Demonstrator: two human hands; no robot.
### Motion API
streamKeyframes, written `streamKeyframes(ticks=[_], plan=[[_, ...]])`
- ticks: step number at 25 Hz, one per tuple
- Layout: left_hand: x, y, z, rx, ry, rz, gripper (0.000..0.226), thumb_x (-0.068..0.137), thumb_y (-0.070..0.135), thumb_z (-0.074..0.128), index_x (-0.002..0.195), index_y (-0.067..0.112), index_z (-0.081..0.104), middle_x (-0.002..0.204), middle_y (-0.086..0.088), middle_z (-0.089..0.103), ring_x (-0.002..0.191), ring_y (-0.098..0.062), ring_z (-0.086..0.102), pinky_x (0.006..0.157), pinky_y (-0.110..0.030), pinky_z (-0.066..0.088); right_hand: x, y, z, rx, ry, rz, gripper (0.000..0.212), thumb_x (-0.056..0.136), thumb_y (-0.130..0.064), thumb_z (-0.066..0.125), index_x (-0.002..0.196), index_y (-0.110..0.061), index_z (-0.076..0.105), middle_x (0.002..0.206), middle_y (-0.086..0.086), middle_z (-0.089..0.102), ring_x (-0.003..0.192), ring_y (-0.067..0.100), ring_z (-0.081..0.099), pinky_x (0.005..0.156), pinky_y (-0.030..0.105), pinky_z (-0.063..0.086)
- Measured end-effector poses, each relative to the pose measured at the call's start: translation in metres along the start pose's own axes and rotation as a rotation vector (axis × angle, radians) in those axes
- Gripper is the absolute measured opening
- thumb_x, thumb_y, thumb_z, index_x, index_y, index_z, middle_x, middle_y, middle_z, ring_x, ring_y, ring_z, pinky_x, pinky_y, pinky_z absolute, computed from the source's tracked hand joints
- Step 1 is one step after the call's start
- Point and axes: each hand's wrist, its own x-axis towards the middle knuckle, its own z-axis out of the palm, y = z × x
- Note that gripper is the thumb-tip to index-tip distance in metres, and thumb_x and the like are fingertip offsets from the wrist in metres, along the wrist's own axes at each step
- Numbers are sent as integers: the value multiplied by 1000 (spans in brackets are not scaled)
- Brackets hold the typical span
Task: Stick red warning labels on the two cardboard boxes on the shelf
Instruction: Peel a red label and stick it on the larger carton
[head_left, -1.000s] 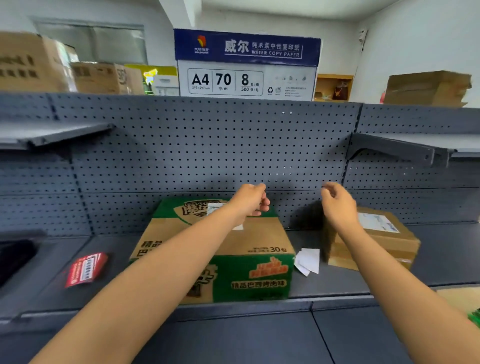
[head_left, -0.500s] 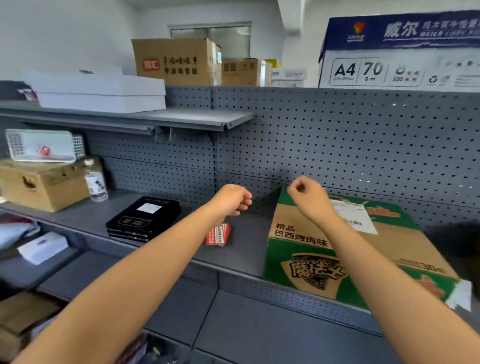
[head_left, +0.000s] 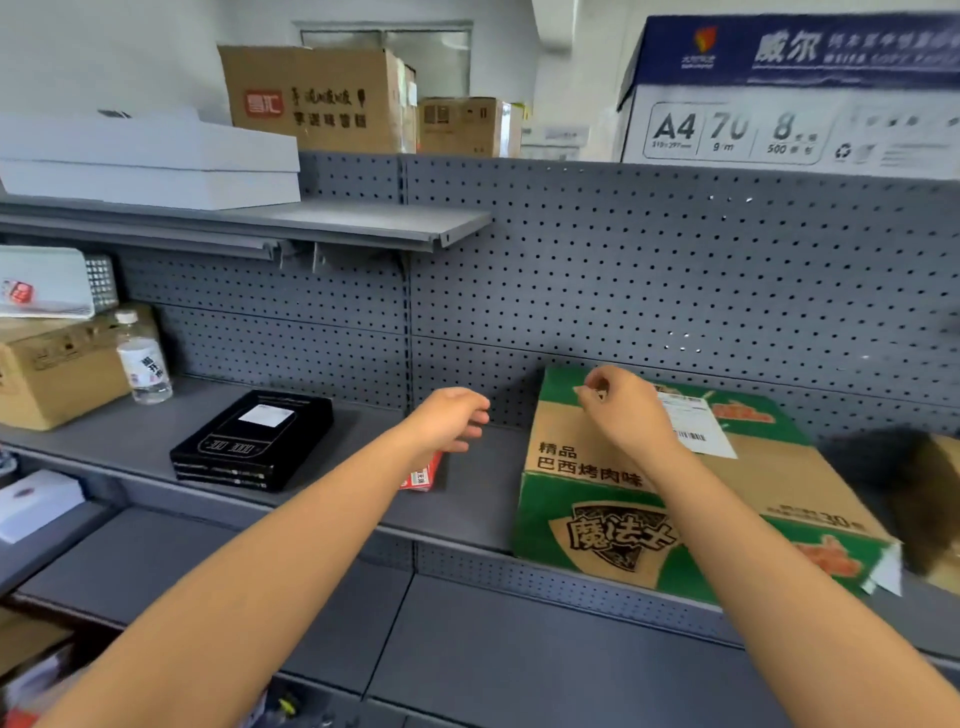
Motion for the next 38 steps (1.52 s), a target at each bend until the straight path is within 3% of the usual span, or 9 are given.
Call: streamKeyframes(ticks=[5, 9, 17, 20, 26, 31, 34, 36, 38], plan=[[13, 16, 68, 163, -174, -12, 49, 102, 43, 54, 145, 23, 44, 130, 0, 58, 112, -17, 58, 91, -34, 49, -9, 94, -68, -322, -1, 340, 50, 94, -45, 57, 140, -26, 55, 141, 17, 54, 128, 42, 50, 105, 53, 44], [13, 26, 102, 181, -102, 29, 62, 101, 38, 56, 153, 17, 30, 108, 6, 59, 94, -11, 62, 67, -26, 46, -22, 144, -100, -253, -111, 590, 89, 71, -80, 46, 145, -32, 43, 145, 15, 52, 129, 42, 52, 109, 57, 42], [14, 31, 99, 413, -109, 123, 66, 103, 54, 43, 160, 28, 23, 144, -3, 53, 108, -18, 57, 78, -32, 42, -32, 174, -139, -232, -136, 646, 84, 100, -53, 51, 162, -16, 8, 151, 21, 50, 123, 39, 60, 95, 48, 55], [18, 29, 85, 491, -137, 139, 67, 103, 59, 42, 161, 31, 24, 159, -5, 43, 130, -24, 51, 96, -35, 37, -34, 175, -149, -229, -204, 678, 85, 101, -56, 48, 161, -14, 7, 131, 20, 62, 79, 28, 71, 58, 34, 56], [-3, 11, 44, 375, -424, 52, 109, 79, 61, 78, 161, 45, 9, 166, -5, 26, 135, -22, 44, 117, -40, 33, -21, 198, -139, -24, -111, 471, 82, 100, -44, 61, 162, -14, 17, 159, 21, 39, 140, 40, 45, 107, 46, 44], [-19, -3, 42, 417, -343, 45, 121, 75, 29, 92, 161, 44, 7, 164, -9, 29, 132, -20, 50, 113, -34, 39, -11, 221, -127, 300, -132, 472, 90, 93, -36, 74, 162, -19, 19, 159, 19, 39, 132, 39, 54, 100, 46, 47], [-20, -12, 40, 471, -198, 37, 100, 74, 40, 91, 148, 31, 25, 144, -4, 47, 114, -19, 59, 90, -33, 51, -7, 229, -127, 323, -115, 472, 87, 92, -28, 75, 160, -17, 23, 156, 20, 42, 128, 40, 56, 92, 41, 48], [-19, -14, 35, 559, -106, 15, 77, 76, 46, 88, 126, 22, 34, 114, -2, 55, 82, -15, 55, 63, -30, 43, -8, 234, -129, 290, -99, 503, 78, 92, -26, 74, 156, -15, 31, 151, 21, 47, 124, 39, 58, 98, 44, 50], [-17, -17, 29, 550, -88, 14, 67, 71, 50, 89, 101, 20, 37, 92, -5, 55, 67, -17, 45, 55, -31, 37, -11, 237, -131, 208, -93, 520, 61, 93, -30, 71, 145, -10, 47, 142, 20, 56, 121, 36, 58, 103, 48, 48]])
